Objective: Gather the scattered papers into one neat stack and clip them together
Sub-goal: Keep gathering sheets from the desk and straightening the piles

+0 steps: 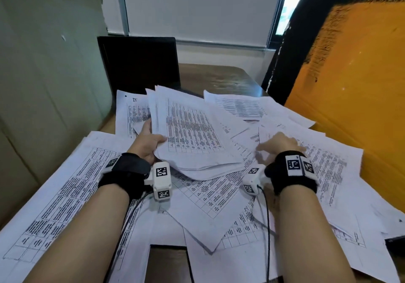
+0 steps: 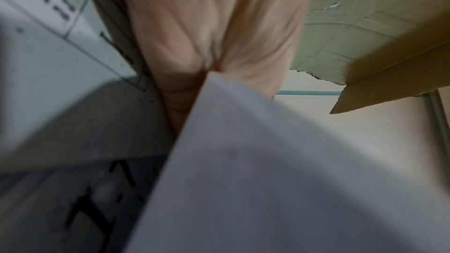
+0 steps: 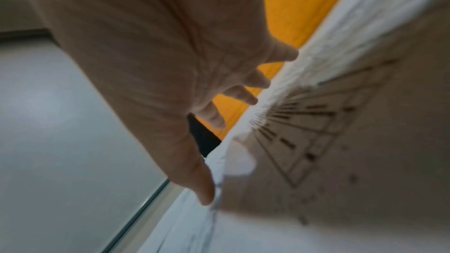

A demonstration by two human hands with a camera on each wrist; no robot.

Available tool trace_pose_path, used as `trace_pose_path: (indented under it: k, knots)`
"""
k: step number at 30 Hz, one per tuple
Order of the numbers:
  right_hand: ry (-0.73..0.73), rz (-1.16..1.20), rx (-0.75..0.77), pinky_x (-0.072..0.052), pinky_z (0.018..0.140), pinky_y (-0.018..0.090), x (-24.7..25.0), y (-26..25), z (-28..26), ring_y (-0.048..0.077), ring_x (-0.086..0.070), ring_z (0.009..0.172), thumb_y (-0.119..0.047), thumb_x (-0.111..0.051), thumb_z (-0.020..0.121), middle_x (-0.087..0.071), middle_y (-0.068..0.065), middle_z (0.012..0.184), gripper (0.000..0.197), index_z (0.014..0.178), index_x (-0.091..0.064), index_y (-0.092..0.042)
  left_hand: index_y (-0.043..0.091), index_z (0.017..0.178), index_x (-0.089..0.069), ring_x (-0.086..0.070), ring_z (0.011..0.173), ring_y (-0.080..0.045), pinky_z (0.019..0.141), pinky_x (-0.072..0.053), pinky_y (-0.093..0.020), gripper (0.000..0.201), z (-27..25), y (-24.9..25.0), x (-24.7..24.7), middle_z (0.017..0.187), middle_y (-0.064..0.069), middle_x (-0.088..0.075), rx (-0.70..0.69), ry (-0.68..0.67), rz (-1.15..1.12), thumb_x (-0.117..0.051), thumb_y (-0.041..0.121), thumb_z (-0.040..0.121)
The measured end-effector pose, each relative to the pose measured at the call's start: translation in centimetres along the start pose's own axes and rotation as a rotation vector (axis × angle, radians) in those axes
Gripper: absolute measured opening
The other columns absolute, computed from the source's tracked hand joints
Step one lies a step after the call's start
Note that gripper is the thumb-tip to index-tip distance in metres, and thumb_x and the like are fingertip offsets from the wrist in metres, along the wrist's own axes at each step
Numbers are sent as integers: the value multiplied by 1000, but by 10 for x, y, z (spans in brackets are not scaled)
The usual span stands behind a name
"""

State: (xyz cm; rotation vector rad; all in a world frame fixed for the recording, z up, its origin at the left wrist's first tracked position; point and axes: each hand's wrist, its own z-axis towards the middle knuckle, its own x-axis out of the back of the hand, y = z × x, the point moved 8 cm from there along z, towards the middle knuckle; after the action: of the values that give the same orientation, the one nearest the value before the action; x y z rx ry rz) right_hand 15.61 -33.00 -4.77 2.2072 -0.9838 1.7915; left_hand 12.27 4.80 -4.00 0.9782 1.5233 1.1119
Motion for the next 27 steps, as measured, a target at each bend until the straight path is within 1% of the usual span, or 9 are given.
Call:
trace_pose_path:
  k: [1,3,7,10,12,16,19,23,27]
  knots:
    - [-56,-43,-46,-29,103,69,-16,14,36,46,-41,131,-51,-84,15,-51,22,137,118,125,-58,-18,19,146,-28,-62,92,-26,66,-54,-39,71,0,0,-1,129,-15,-52,-8,-6,-37,-41,-20,89]
    - [-86,-38,-44,-38,96,68,-46,28,111,46,-53,120,-57,-77,8,-58,22,128,121,122,-59,-18,15,145,-29,-62,91,-26,60,-57,-39,69,0,-1,-3,131,-17,-52,-2,-38,-66,-46,-19,88]
    - [-16,7,37,-50,90,52,-21,3,46,44,-56,114,-38,-77,47,-57,26,124,87,122,-54,-2,14,147,-29,-55,108,-33,67,-54,-37,68,-5,-6,-16,139,-15,-48,51,-166,-1,-38,-22,89]
    - [55,57,149,-46,65,33,9,-15,-23,34,-61,89,-9,-56,86,-61,20,96,15,88,-57,6,15,147,-31,-54,111,-33,73,-51,-37,67,-3,-7,-15,140,-16,-47,72,-176,-6,-34,-21,91]
    - [97,171,229,-45,67,31,17,-21,-33,36,-62,93,1,-47,90,-59,18,86,17,74,-52,2,12,145,-33,-58,103,-31,74,-51,-39,61,-1,-9,-15,132,-18,-53,92,-194,5,-32,-18,92]
    - [157,656,580,-49,58,12,36,-66,-68,18,-64,77,5,-51,89,-61,8,102,37,124,-57,-4,6,136,-41,-60,88,-25,73,-49,-36,47,-7,-11,-24,102,-12,-62,101,-253,108,-32,-14,94]
    - [-108,905,811,-54,59,26,13,-117,-111,5,-60,53,6,-53,90,-56,1,84,46,133,-51,-10,8,131,-44,-62,81,-23,64,-55,-36,43,-10,-12,-26,96,-11,-63,132,-251,103,-31,-12,96]
    - [-415,878,772,-49,100,41,-27,-137,-123,20,-64,98,-31,-67,89,-60,8,113,62,142,-42,-12,2,136,-42,-69,75,-23,63,-58,-36,42,-6,-15,-21,100,-12,-63,157,-179,32,-28,-8,98]
    - [56,472,477,-43,100,38,-3,-89,-68,30,-50,123,-40,-63,88,-55,13,129,60,135,-47,-8,2,138,-40,-59,95,-31,85,-43,-45,41,-8,-15,-20,102,-13,-61,161,-147,7,-28,-5,100]
